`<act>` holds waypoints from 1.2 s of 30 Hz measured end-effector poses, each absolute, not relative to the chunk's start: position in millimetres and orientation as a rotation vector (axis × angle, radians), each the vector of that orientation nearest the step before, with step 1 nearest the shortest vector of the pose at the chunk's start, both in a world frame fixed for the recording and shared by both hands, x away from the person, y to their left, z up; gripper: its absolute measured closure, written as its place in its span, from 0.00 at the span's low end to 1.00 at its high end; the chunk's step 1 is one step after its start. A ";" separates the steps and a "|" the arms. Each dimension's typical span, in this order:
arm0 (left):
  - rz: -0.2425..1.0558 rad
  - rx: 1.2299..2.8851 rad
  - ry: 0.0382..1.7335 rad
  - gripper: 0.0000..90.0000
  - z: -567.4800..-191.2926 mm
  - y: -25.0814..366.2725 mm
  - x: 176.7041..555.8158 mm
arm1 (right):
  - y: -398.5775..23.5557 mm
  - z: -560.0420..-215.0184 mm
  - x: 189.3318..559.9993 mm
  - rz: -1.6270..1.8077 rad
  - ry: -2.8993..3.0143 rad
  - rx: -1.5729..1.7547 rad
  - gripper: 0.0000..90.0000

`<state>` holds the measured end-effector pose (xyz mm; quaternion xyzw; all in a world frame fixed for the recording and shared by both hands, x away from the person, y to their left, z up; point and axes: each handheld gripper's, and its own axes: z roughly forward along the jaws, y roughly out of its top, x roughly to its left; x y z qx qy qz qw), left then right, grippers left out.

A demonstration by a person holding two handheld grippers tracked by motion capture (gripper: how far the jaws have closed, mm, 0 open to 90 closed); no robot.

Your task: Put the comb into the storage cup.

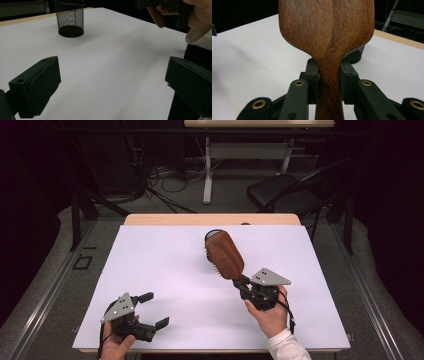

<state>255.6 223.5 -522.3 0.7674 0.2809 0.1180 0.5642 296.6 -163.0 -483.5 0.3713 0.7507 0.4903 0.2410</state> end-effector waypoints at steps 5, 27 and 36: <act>0.291 1.780 0.701 0.00 -522.0 222.6 255.3 | -163.8 -485.9 296.1 1.345 2.048 1.018 0.80; 0.211 1.734 0.797 0.00 -504.4 214.7 272.2 | -160.0 -488.1 292.8 1.362 2.023 0.994 0.80; 0.194 1.743 0.791 0.00 -489.1 199.1 286.2 | -160.1 -487.8 291.6 1.366 2.021 0.992 0.80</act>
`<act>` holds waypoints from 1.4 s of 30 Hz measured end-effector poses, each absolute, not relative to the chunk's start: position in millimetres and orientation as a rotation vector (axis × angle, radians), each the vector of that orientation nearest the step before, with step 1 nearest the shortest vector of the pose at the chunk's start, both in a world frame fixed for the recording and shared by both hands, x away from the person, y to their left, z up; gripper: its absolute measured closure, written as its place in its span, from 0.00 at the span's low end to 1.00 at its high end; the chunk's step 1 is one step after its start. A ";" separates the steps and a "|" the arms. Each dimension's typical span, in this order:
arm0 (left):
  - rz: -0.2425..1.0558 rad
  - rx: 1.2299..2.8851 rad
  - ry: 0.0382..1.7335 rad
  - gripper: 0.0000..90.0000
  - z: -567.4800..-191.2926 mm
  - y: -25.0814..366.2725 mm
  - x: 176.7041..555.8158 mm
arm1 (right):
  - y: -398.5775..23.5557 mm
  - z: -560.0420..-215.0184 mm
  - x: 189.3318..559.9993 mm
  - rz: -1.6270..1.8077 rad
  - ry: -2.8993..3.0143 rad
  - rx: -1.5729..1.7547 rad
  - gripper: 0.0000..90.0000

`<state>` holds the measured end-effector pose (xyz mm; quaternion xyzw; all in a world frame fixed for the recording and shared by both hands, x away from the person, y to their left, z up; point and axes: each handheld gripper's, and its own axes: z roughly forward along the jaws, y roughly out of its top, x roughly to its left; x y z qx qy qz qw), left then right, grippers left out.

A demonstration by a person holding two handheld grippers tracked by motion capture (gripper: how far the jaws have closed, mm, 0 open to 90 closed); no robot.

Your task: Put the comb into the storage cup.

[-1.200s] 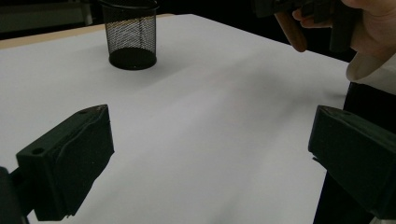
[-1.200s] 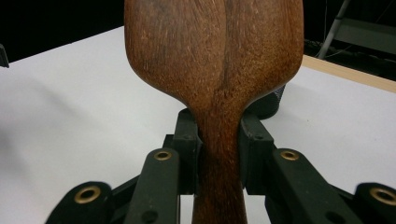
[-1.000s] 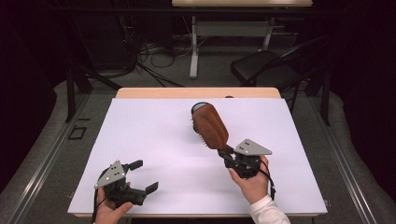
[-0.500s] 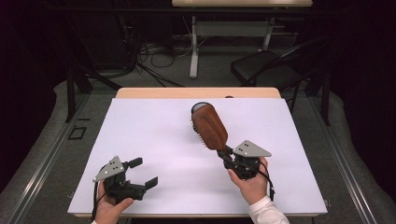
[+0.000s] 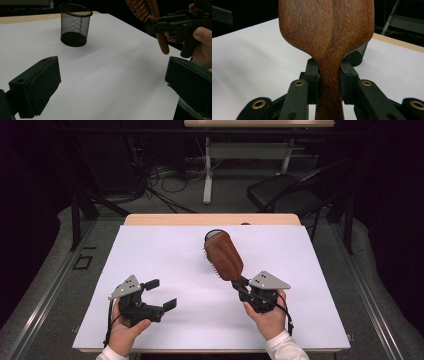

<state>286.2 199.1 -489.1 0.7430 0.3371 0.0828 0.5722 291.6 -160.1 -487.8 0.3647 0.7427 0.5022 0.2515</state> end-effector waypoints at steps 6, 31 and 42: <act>0.137 1.747 0.793 0.00 -480.1 189.2 293.9 | -160.2 -486.9 291.0 1.381 2.012 0.992 0.80; 0.042 1.740 0.788 0.01 -456.5 152.5 319.1 | -160.9 -484.4 287.9 1.389 1.995 0.980 0.80; 0.013 1.716 0.786 0.01 -445.1 143.0 326.7 | -159.9 -483.7 286.6 1.395 1.990 0.972 0.80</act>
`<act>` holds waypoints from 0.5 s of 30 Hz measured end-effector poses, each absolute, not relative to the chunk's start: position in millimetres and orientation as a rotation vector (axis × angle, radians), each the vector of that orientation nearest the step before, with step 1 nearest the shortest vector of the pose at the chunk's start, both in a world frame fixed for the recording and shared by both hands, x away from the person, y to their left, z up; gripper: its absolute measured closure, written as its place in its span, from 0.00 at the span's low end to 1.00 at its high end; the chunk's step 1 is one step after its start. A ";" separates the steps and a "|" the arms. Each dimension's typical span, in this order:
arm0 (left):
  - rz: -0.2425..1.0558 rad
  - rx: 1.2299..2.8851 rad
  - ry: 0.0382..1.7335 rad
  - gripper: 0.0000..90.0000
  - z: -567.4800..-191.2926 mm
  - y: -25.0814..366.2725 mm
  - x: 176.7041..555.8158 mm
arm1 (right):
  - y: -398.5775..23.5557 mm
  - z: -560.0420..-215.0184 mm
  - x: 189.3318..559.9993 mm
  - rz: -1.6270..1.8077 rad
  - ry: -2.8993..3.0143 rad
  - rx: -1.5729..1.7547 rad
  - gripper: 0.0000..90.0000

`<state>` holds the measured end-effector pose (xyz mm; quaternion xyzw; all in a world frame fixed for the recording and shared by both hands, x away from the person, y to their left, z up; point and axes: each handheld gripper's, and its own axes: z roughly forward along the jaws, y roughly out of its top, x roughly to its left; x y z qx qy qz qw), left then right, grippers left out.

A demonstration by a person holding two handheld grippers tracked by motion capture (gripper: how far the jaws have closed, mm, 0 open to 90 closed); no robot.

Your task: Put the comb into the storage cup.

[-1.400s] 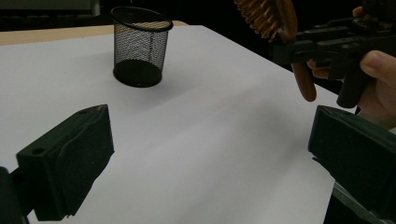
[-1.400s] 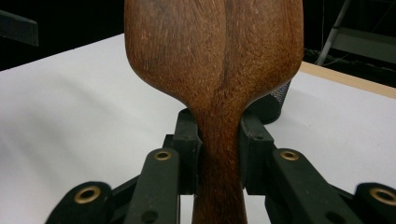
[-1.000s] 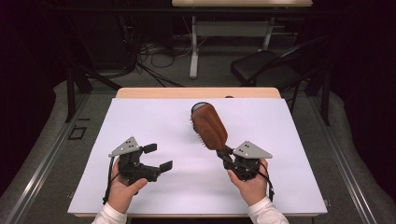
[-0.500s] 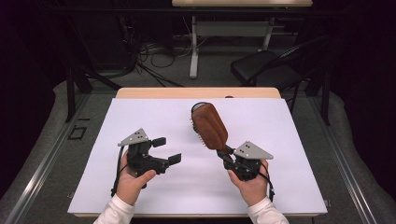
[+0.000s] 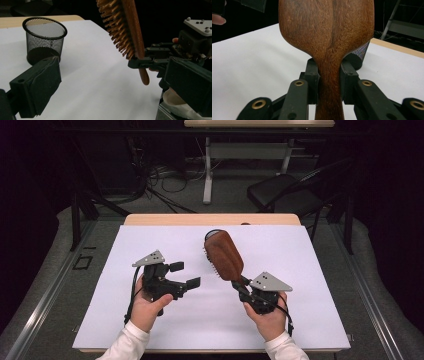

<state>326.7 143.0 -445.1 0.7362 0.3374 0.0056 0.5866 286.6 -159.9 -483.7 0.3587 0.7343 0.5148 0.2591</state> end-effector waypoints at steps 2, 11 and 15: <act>0.022 1.707 0.780 0.01 -443.1 141.6 327.4 | -159.7 -483.4 286.3 1.399 1.986 0.968 0.80; 0.035 1.727 0.762 0.01 -432.0 134.5 332.7 | -158.6 -482.3 285.2 1.404 1.985 0.964 0.80; 0.032 1.737 0.760 0.01 -424.4 129.6 336.4 | -158.2 -481.8 284.7 1.406 1.982 0.958 0.80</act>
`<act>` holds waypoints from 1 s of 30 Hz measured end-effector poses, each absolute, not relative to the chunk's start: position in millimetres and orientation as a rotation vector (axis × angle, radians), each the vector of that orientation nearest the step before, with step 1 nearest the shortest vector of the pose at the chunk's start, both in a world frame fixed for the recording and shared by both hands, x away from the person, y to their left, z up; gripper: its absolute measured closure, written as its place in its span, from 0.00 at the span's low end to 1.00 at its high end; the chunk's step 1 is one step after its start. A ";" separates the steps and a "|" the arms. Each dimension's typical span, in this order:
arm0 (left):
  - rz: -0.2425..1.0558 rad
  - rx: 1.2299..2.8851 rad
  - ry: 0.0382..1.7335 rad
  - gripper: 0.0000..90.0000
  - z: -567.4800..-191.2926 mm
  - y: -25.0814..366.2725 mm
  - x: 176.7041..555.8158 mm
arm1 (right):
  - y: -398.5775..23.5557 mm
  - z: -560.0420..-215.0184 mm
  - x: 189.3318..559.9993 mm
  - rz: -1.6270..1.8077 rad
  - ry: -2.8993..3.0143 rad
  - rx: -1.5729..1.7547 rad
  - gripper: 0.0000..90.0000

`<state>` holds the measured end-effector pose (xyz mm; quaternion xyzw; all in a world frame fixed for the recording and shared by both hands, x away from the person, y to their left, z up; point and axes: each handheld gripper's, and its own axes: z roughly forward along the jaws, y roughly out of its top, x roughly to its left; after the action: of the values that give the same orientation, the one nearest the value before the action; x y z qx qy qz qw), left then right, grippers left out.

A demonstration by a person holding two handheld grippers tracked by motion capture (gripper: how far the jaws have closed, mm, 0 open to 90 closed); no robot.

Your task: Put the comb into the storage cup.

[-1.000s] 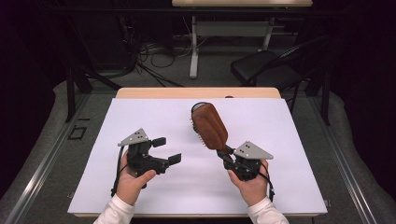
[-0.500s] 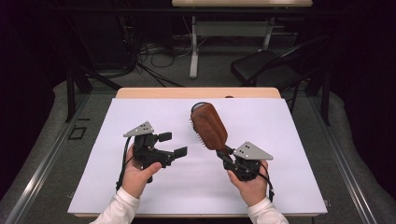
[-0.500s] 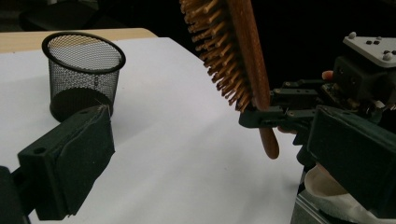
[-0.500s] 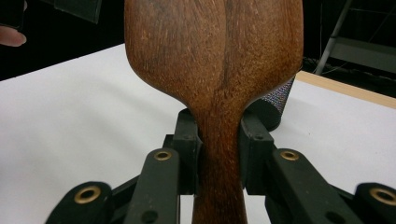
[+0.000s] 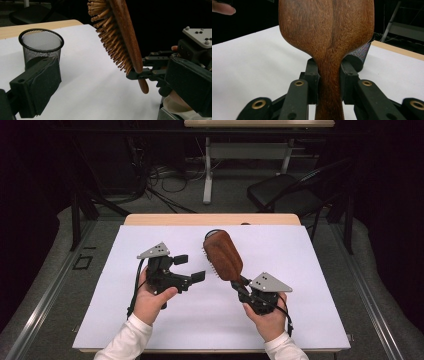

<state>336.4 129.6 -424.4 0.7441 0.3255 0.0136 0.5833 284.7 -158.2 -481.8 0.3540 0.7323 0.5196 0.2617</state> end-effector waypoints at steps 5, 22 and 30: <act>0.023 1.743 0.761 0.01 -420.3 125.3 340.2 | -158.4 -481.3 284.3 1.410 1.978 0.958 0.80; -0.004 1.754 0.762 0.01 -412.9 108.4 352.4 | -156.6 -481.1 283.1 1.415 1.975 0.947 0.80; -0.012 1.758 0.776 0.01 -412.8 104.6 357.5 | -155.7 -481.1 282.5 1.416 1.977 0.943 0.80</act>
<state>357.5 104.6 -412.8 0.7498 0.3310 -0.0052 0.5729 282.5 -155.7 -481.1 0.3488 0.7313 0.5237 0.2634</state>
